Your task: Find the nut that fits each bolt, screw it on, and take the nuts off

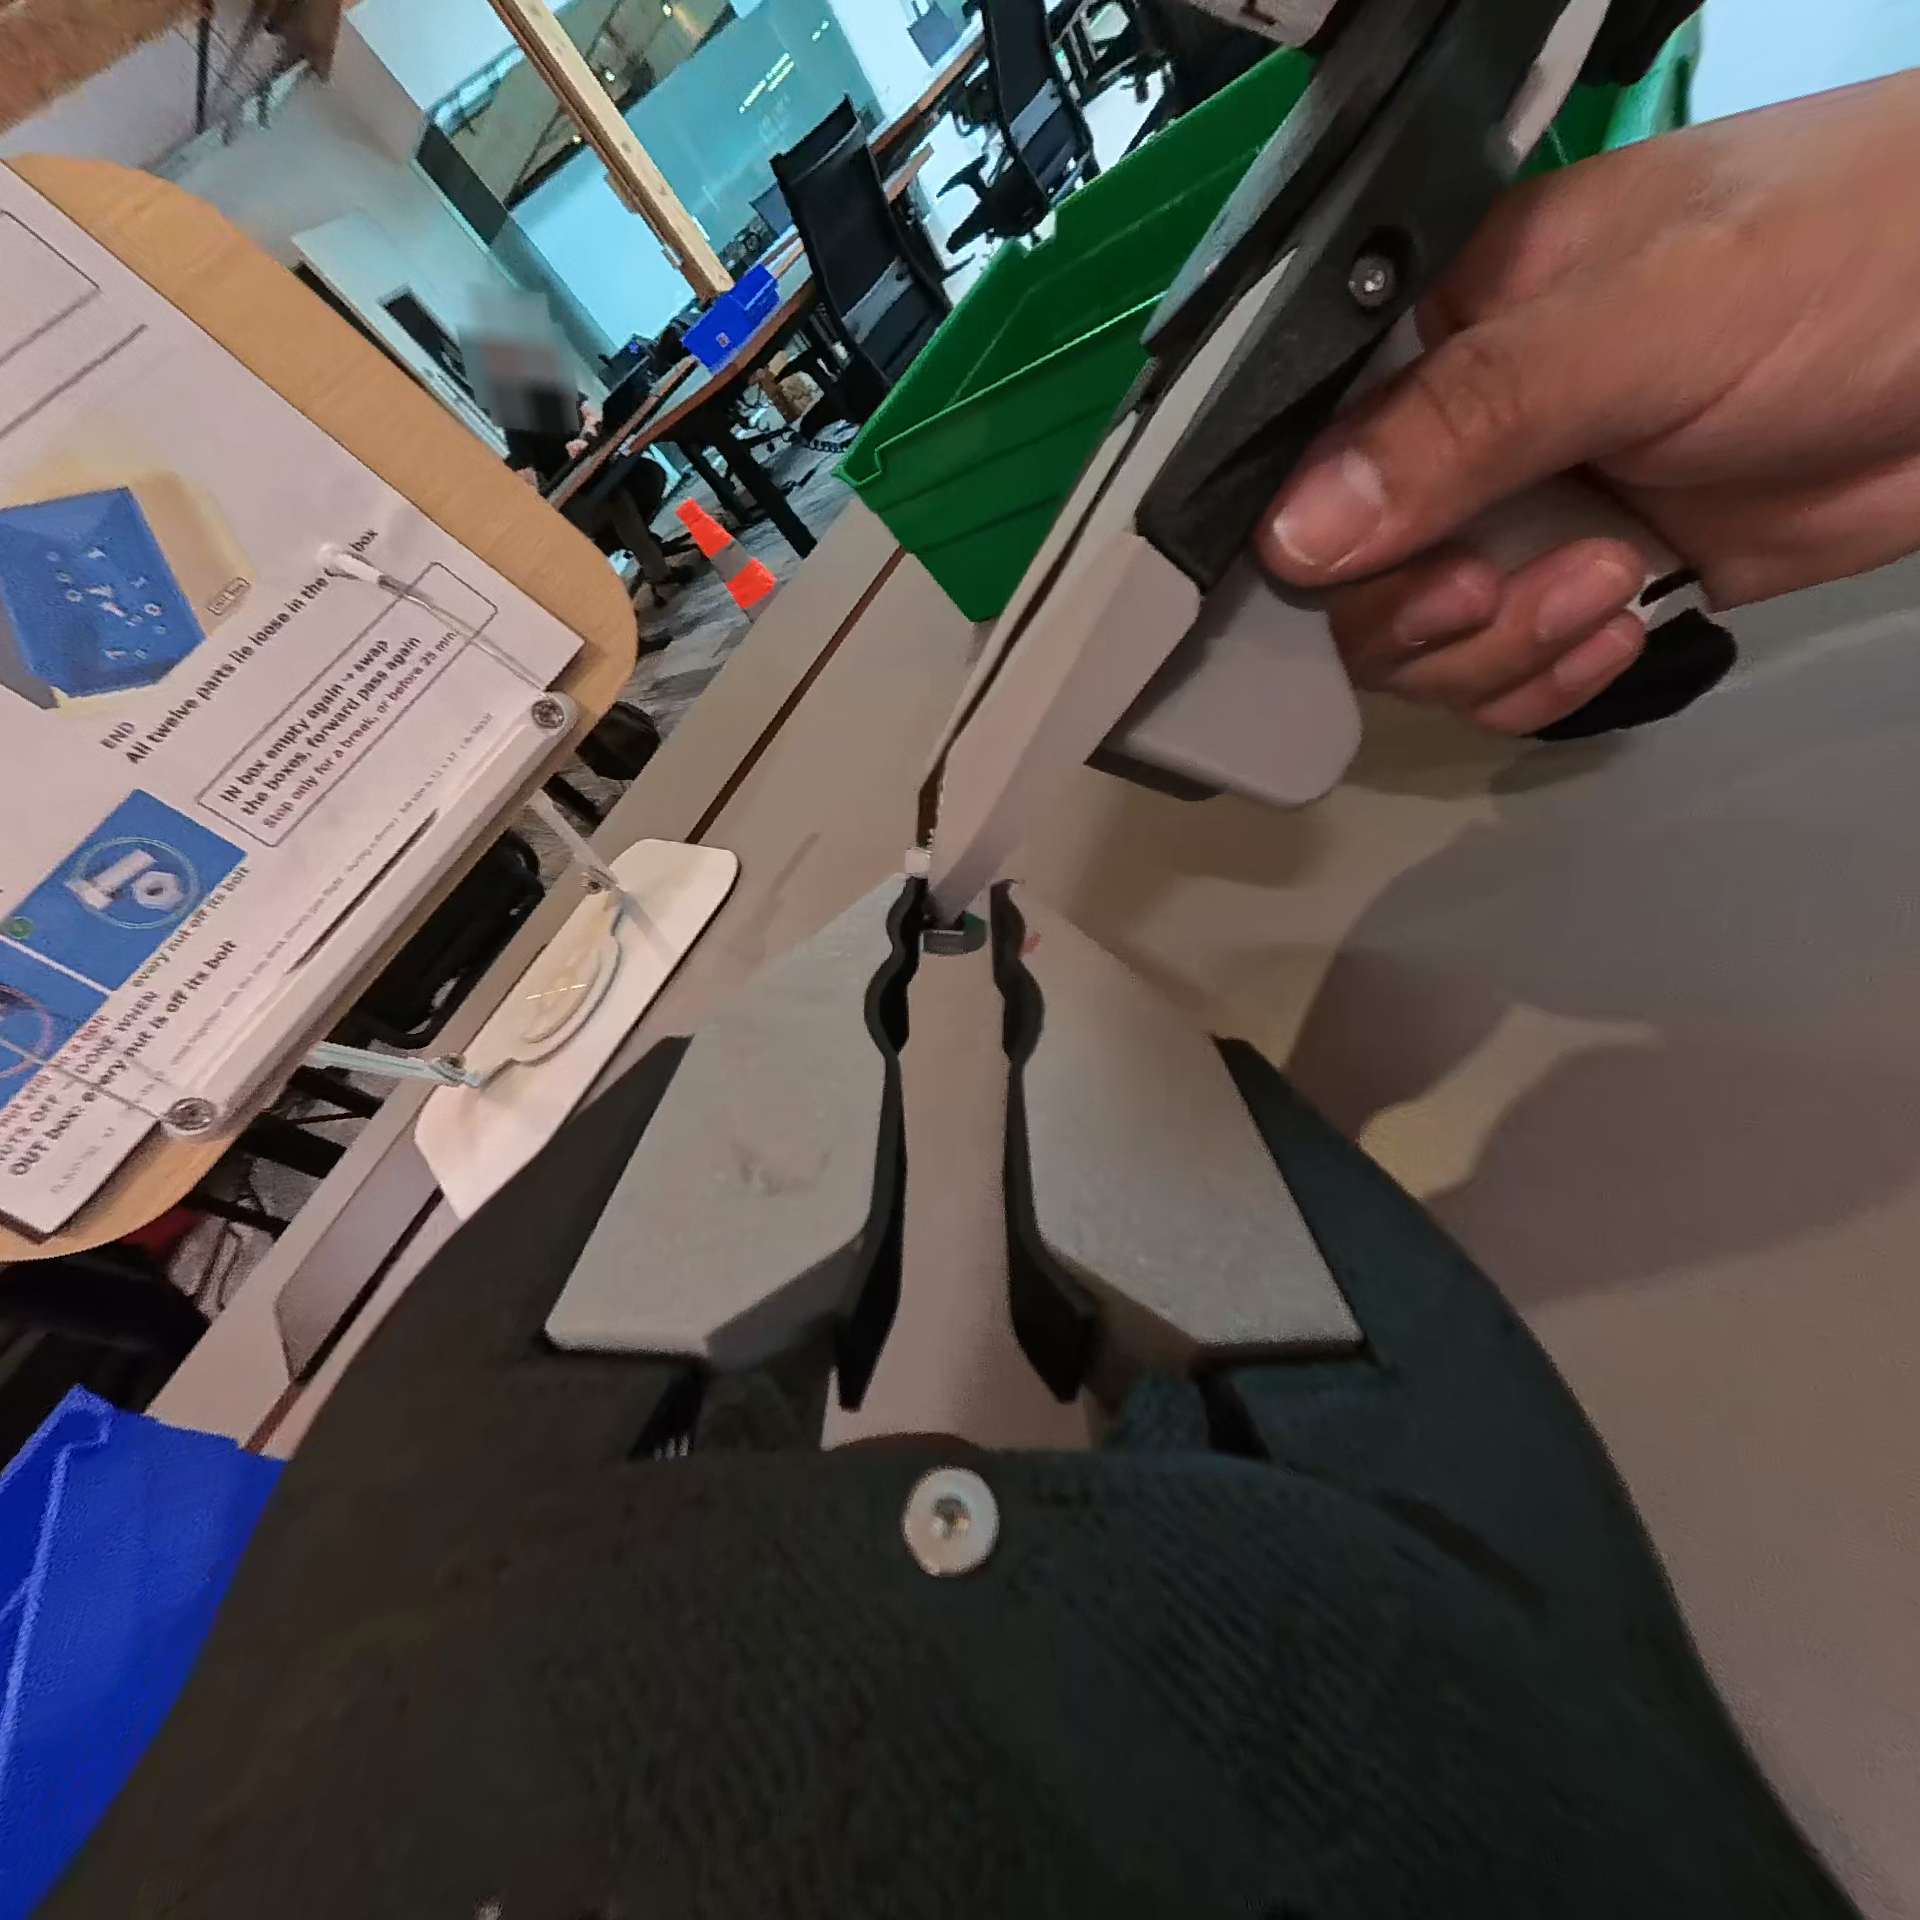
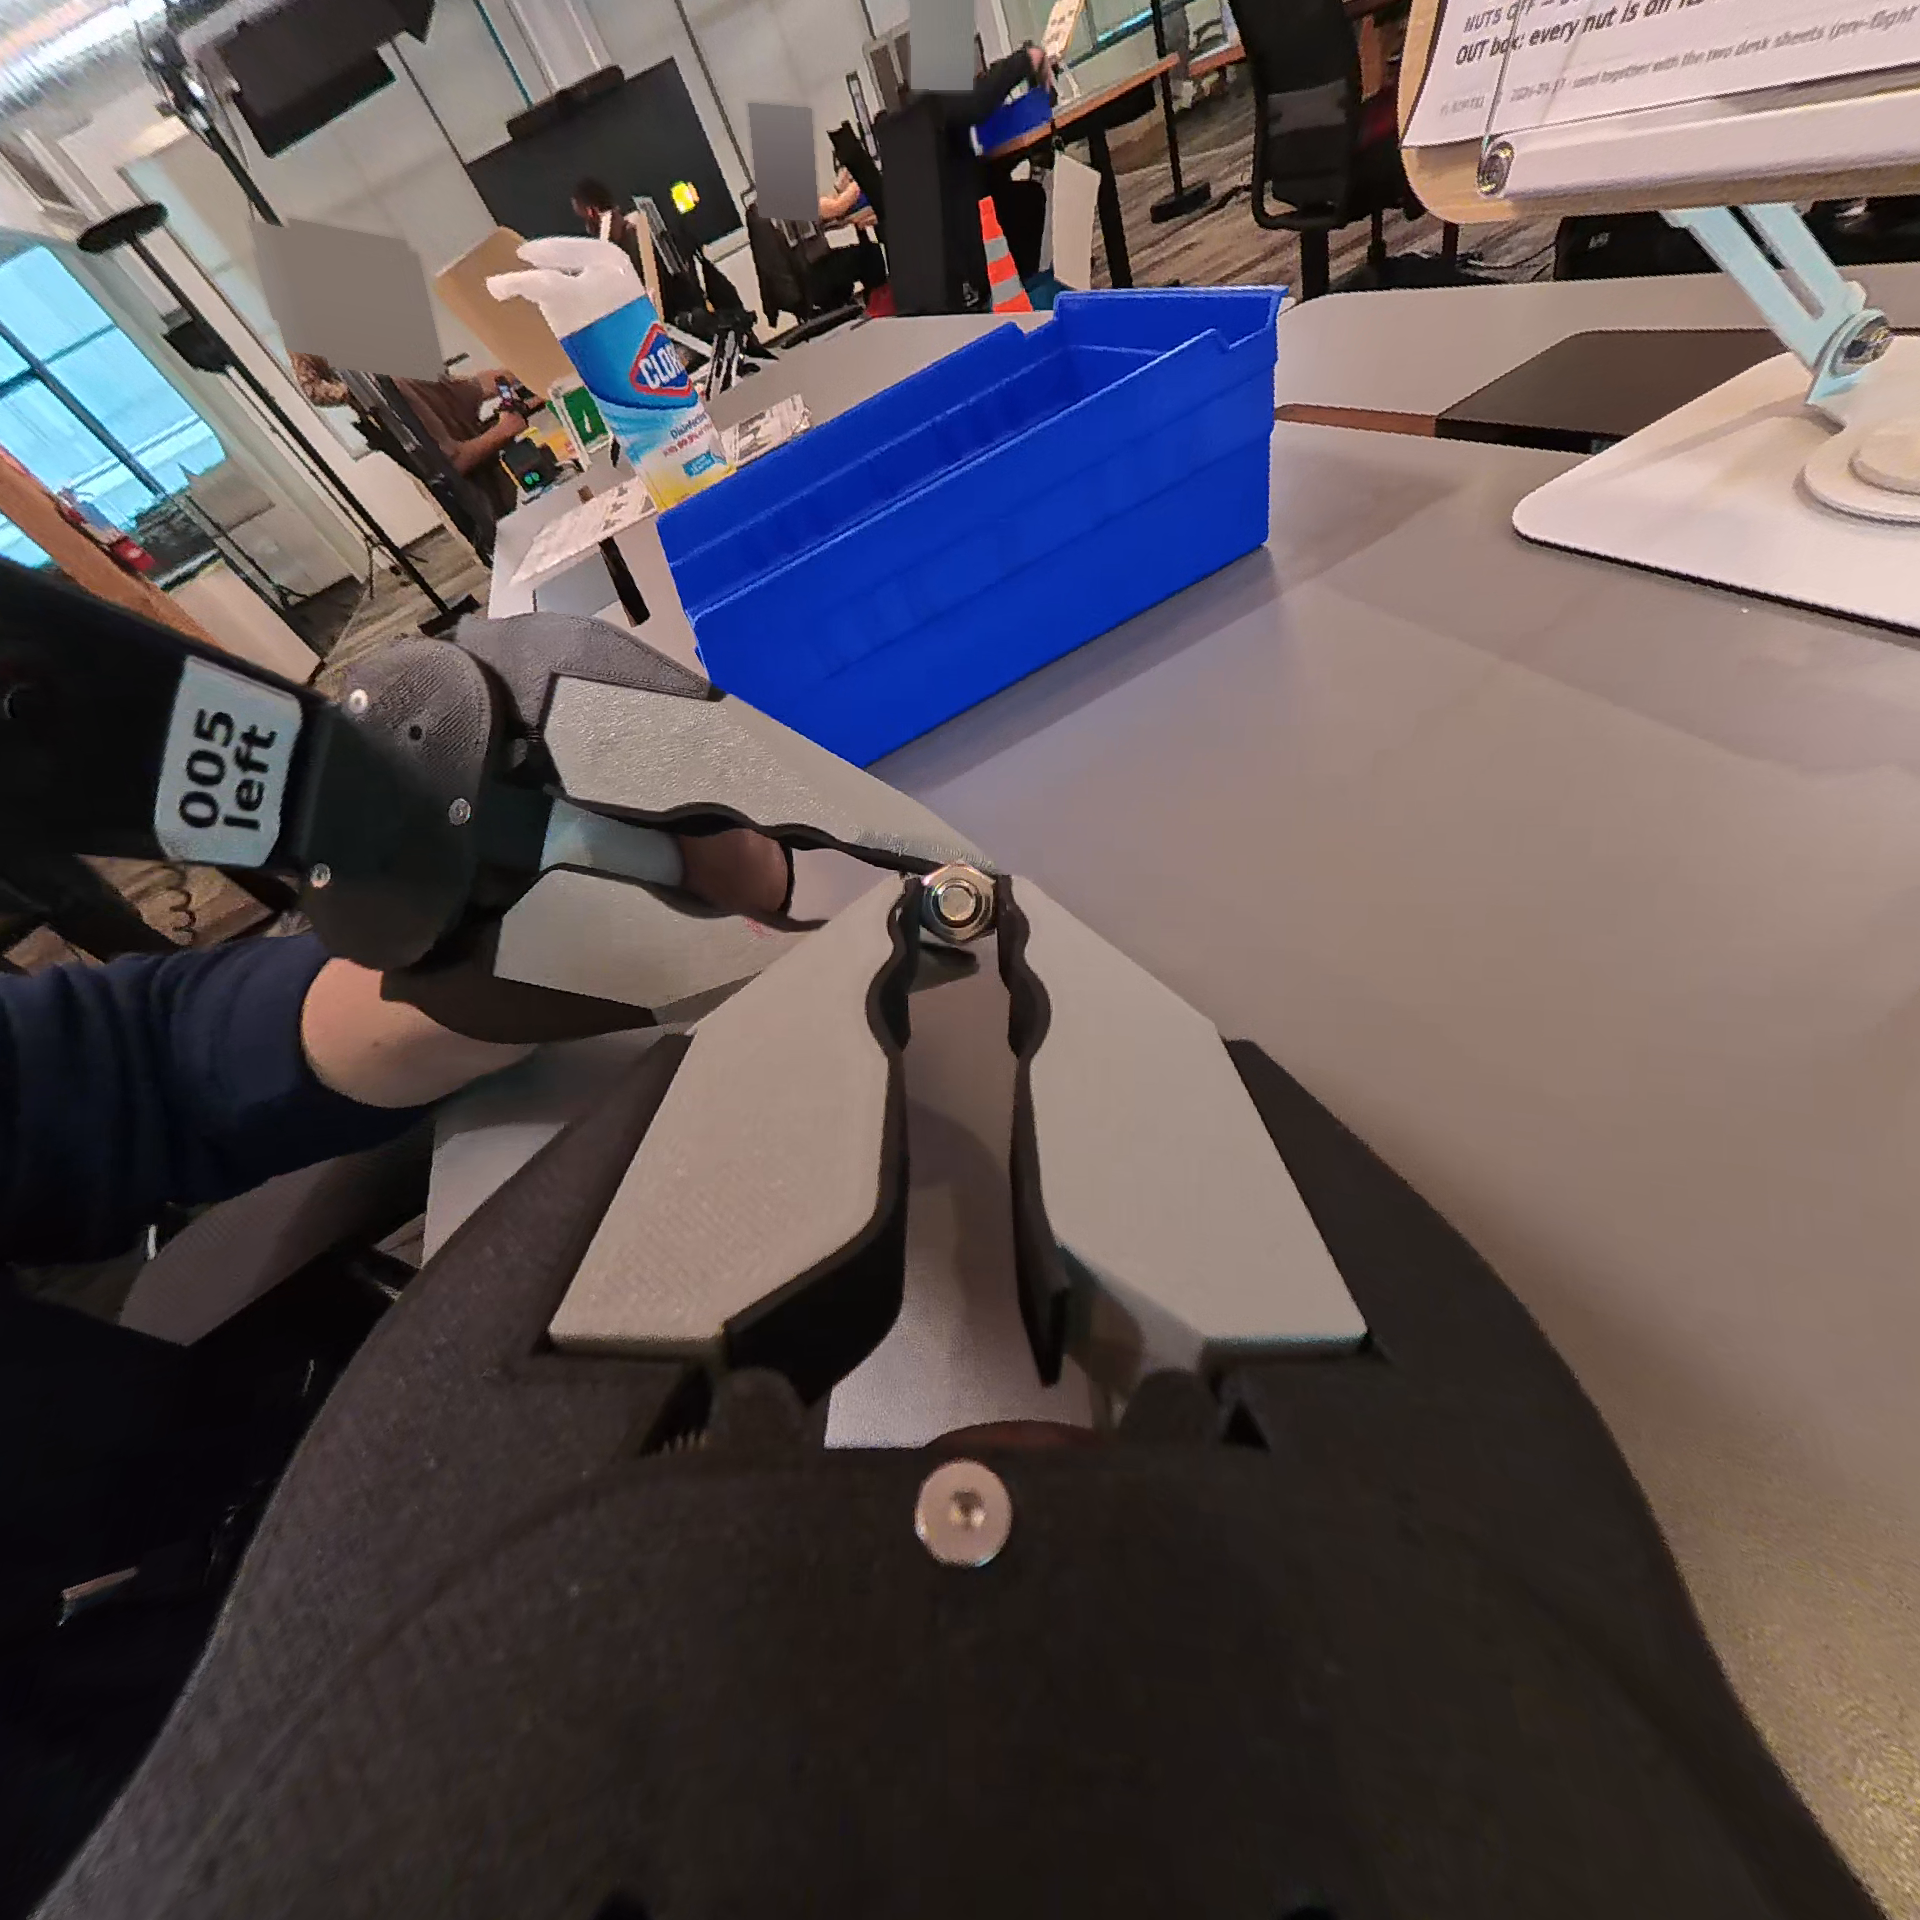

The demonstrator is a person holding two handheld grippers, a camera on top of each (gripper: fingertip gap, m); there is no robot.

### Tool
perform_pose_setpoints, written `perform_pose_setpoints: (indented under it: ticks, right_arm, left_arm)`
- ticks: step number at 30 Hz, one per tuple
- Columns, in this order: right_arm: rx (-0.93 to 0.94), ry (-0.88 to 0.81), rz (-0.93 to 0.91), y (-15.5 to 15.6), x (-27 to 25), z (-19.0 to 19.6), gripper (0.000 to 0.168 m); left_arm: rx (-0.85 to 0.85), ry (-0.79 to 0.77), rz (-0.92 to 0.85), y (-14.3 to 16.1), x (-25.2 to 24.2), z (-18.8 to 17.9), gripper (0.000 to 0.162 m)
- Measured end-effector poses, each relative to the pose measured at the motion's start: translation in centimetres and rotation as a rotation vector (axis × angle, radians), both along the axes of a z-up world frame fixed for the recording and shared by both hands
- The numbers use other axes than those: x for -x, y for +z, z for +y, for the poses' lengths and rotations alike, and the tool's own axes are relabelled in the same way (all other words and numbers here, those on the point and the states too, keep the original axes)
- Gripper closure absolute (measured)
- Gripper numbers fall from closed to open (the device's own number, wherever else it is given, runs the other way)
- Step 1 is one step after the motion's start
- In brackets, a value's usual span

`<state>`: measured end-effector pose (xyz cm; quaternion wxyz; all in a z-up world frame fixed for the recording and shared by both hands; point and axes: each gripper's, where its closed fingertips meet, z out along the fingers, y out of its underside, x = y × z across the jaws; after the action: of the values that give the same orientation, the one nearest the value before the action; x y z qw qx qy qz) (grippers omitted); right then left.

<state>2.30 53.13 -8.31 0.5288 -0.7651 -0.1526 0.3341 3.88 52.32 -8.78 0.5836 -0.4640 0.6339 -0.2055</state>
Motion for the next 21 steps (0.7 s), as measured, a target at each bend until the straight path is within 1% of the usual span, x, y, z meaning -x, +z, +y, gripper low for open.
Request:
perform_pose_setpoints:
  ticks: [1,5,8,9,11,14,19,21]
  right_arm:
    - [0.002,0.000,0.003,0.0,0.0,0.0,0.157]
    - [0.024,0.008,0.028,-0.2,0.0,0.0,0.157]
    - [0.052,0.017,0.051,-0.5,-0.2,0.0,0.157]
    - [0.056,0.014,0.065,-0.5,-0.3,0.0,0.157]
    - [0.048,0.013,0.086,-0.1,-0.4,0.1,0.157]
    - [0.042,0.024,0.094,0.2,-0.4,-0.1,0.157]
    - [0.039,0.036,0.062,0.0,0.2,-0.3,0.157]
    - [0.034,0.036,0.050,-0.1,0.3,-0.3,0.157]
  left_arm:
    - [0.008,-0.006,0.002,0.0,0.0,-0.1,0.150]
    - [-0.047,0.014,0.030,-0.3,0.0,0.0,0.141]
    - [-0.067,0.078,0.035,-0.4,0.2,1.0,0.133]
    - [-0.046,0.075,0.036,-0.5,0.2,1.0,0.134]
    - [-0.006,0.045,0.044,-0.8,0.2,0.8,0.142]
    - [-0.008,0.043,0.052,-1.0,0.3,0.8,0.139]
    - [-0.012,0.031,0.060,-1.2,0.0,0.4,0.141]
    - [-0.016,0.038,0.058,-1.1,0.0,0.5,0.144]
